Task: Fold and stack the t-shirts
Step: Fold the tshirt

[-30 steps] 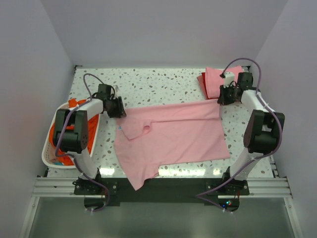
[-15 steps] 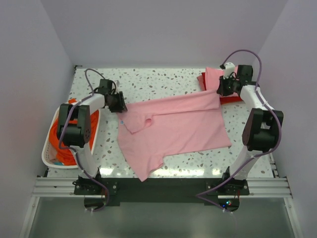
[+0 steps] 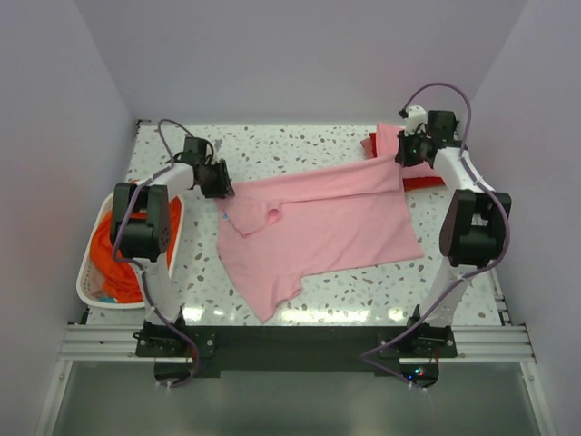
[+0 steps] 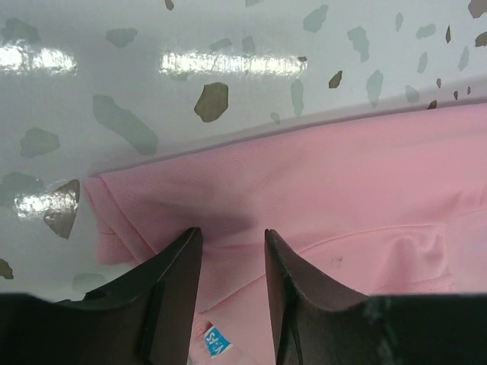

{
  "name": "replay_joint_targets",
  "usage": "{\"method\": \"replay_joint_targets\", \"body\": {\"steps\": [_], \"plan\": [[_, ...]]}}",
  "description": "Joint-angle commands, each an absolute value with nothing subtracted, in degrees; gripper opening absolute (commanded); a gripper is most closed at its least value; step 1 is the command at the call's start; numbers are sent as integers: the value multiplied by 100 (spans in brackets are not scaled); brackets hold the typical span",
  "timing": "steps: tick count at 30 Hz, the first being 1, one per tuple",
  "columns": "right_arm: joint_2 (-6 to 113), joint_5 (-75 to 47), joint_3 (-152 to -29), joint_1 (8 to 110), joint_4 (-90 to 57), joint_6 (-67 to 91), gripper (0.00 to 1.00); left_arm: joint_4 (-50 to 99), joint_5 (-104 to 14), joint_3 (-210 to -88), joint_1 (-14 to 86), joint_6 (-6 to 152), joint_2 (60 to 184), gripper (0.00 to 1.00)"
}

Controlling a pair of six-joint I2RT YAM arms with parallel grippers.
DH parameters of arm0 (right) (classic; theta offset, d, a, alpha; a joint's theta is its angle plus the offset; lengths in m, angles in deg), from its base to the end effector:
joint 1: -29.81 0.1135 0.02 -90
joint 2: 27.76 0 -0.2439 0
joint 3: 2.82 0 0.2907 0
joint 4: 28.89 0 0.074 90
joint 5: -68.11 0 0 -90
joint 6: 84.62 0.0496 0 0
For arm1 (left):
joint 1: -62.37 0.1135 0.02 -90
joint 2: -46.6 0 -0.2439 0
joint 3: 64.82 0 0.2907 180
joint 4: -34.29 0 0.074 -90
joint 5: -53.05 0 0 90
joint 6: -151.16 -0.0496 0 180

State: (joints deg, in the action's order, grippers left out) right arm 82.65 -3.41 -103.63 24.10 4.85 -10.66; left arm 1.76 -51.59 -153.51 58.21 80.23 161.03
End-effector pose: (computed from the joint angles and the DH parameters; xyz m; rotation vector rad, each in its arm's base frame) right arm 0.4789 -0.0321 0.2105 -0.3646 2.2567 0.1788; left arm 0.4448 -0.0449 0.1056 -0.2442 2.6002 -0.4777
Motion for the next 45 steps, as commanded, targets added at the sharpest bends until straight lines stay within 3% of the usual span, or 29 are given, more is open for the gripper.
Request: {"method": "replay_joint_targets", "body": {"steps": [1,4,6,9,12,15,16,18,20,21,23,25,29,37,45], "plan": [[8411,-756,-10876,2436,314,-877,3,15,-5277,-15689,5894,7901,16357,45],[8544,-888,-11009,2454,394,-869,23,137,-5427,-15672,5894,7795,16323,49],[8483,-941,-11009,2454,368,-869,29,269,-5480,-15584,5894,7725,16034,53],[8290,-959,-11027,2445,350,-912,32,506,-5427,-15522,5894,7558,15419,65],[7913,-714,-10887,2445,463,-1053,34,630,-5436,-15417,5894,7304,14707,67],[7369,154,-10650,2454,1058,-1753,42,744,-5690,-15040,5886,7093,13890,68],[7236,1019,-10440,2454,1297,-2078,42,753,-5804,-14900,5868,7074,13453,68],[6876,2033,-10045,2463,2407,-3447,53,692,-6033,-14451,5693,7030,13046,69],[6708,2947,-9745,2506,3385,-5416,55,227,-5964,-14109,5273,7074,12589,68],[6664,3109,-9413,2567,4583,-6187,56,-1,-5841,-14020,5061,7118,12483,65],[6497,3225,-8955,2664,5505,-8160,56,-731,-5430,-13731,4274,7371,12193,63],[6191,3251,-8164,2735,5966,-9012,55,-1117,-5068,-13432,3378,7714,11843,58],[5767,3146,-7450,2779,5651,-8754,55,-1680,-4488,-12659,1863,8846,11401,55],[5793,2434,-7370,2779,4630,-7268,54,-3237,-3126,-12542,-738,10563,11743,54],[5854,2311,-7388,2779,4481,-6907,54,-2983,-2721,-12692,-1190,10678,12639,53]]}}
